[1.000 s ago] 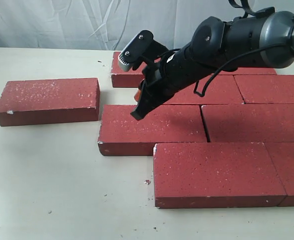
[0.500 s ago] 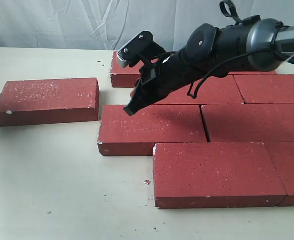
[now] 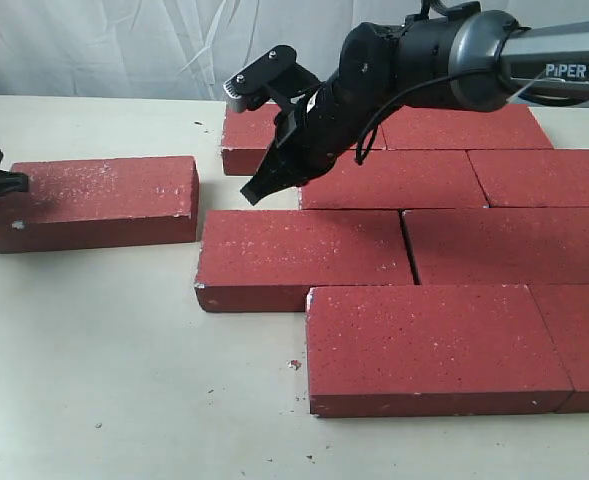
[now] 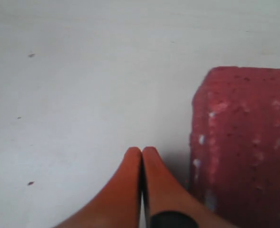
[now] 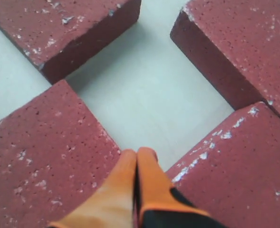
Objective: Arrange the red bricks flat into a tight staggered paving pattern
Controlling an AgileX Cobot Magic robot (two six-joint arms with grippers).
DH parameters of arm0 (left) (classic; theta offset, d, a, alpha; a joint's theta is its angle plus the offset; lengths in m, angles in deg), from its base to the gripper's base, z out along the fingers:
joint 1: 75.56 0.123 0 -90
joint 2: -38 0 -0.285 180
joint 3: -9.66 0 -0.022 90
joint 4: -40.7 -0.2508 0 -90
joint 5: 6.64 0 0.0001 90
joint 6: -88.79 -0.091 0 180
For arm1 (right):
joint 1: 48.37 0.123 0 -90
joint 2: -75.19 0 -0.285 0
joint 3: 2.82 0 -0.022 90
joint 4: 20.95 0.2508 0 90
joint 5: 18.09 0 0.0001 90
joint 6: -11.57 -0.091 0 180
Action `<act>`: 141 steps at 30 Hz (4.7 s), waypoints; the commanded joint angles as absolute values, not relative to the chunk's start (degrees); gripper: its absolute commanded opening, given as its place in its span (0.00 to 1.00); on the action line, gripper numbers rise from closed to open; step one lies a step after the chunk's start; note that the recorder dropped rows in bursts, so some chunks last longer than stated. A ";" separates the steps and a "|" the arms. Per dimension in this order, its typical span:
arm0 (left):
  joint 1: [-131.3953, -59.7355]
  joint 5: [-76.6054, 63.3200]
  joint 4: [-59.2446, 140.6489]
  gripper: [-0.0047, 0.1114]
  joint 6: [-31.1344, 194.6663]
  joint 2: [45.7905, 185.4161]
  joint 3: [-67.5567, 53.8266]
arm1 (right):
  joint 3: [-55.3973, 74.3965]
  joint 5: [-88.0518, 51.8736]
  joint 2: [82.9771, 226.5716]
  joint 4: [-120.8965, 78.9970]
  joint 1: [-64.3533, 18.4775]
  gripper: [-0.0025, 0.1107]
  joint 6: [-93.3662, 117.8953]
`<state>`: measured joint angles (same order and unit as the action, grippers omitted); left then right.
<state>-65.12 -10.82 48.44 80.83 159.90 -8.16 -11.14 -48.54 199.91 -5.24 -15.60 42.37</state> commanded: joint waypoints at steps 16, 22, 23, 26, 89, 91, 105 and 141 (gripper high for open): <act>-67.14 -8.59 48.61 0.04 80.85 160.60 -7.63 | -16.41 -50.71 203.76 3.41 -9.49 0.02 56.60; -67.14 -8.51 48.61 0.04 80.85 160.60 -7.63 | -33.50 -61.80 212.26 3.73 -8.74 0.02 53.01; -67.14 -8.42 48.61 0.04 80.85 160.60 -7.63 | -35.79 -63.00 213.80 3.77 -8.74 0.02 52.78; -67.14 -7.96 48.61 0.04 80.85 160.60 -7.63 | -39.76 -66.12 217.20 4.02 -8.33 0.02 52.79; -68.70 -2.99 47.76 0.04 81.07 161.71 -7.63 | -43.53 -62.84 222.75 2.54 -7.22 0.02 55.04; -69.49 -1.95 47.76 0.04 81.07 161.71 -7.63 | -43.53 -62.63 222.75 2.54 -7.22 0.02 55.04; -70.63 0.93 47.65 0.04 81.07 161.71 -7.63 | -43.53 -58.30 222.75 2.54 -7.22 0.02 55.04; -65.90 -5.16 48.23 0.04 81.19 158.60 -7.63 | -43.53 -62.55 223.63 3.99 -6.99 0.02 59.02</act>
<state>-66.95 -5.61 46.71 80.79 156.76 -7.81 -43.42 -65.88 222.76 4.10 -6.94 58.28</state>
